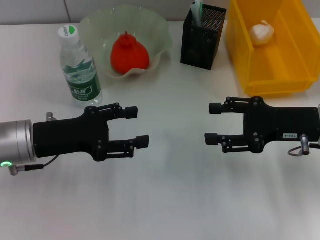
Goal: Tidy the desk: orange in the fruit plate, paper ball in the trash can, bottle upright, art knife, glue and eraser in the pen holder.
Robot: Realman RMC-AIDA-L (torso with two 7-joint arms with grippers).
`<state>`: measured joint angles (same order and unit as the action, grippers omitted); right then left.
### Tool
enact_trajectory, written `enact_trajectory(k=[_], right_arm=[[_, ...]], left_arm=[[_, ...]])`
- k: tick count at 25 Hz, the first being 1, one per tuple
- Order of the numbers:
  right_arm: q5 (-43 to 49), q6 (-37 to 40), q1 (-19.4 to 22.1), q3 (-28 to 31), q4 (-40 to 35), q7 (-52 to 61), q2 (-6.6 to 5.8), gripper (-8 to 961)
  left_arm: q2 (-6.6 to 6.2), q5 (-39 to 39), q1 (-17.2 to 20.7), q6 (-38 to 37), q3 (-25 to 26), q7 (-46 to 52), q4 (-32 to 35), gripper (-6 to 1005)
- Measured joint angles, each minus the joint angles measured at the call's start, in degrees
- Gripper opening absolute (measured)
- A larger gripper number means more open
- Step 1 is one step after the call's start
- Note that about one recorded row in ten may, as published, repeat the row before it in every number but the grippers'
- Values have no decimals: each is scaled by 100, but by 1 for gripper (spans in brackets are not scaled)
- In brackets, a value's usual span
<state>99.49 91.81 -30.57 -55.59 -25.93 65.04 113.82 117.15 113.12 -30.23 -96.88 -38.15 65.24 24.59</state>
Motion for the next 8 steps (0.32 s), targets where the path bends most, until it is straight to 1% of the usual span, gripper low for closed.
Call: enact_trajectory(k=[8], right_arm=[[0, -12, -21, 8, -2, 0, 0, 762]], left_arm=[[-21, 0, 0, 31, 1, 4, -83, 802]])
